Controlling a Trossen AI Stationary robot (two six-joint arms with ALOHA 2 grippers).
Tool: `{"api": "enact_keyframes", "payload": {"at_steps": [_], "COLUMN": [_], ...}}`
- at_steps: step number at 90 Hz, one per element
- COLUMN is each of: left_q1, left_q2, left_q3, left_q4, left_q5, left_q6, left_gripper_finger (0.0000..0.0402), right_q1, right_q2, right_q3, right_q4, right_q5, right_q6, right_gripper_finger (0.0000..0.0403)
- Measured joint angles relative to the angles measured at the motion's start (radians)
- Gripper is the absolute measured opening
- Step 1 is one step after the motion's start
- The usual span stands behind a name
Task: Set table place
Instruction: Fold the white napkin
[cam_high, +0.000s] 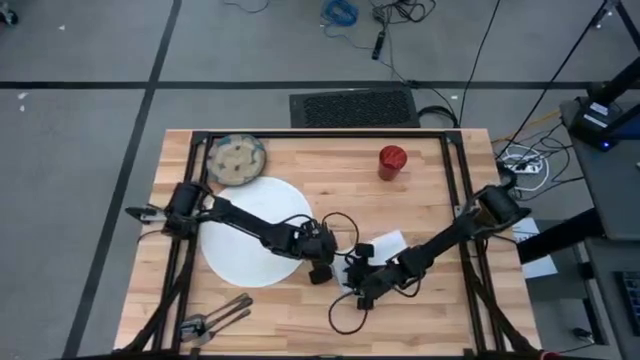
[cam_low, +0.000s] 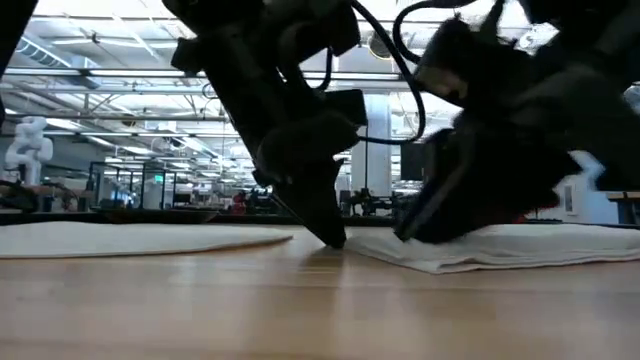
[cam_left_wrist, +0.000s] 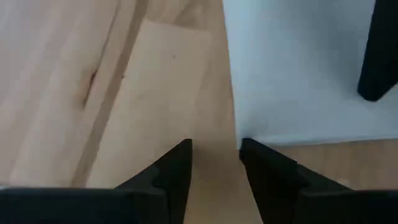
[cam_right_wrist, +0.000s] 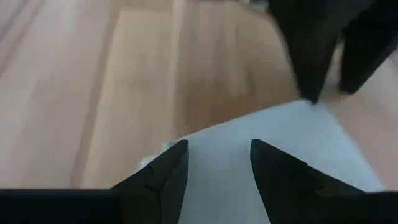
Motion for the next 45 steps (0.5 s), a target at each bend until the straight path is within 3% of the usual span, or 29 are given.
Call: {"api": "enact_keyframes", "payload": {"at_steps": [14,23,45], "left_q1": [0.000,0.000,0.000], "left_q2": [0.016,0.017,0.018], "left_q3": [0.001,0.001,0.000], "left_q4": [0.002,0.007,0.012], "left_q5": [-0.015,-0.015,-0.015], "left_q6": [-0.002,-0.002,-0.002], "left_gripper_finger": [0.0132,0.0132,0.0132], "right_q1": [0.021,0.026,0.002], "right_q2": [-0.043,-0.079,-0.081], "right_q3": [0.001,0.000,0.002], "right_q4": [-0.061,-0.082,-0.056], "right_q5": [-0.077,-0.070,0.149], "right_q6": [0.043,0.055,0.051], "right_gripper_finger": [0.0160,0.0160,0.0160]}}
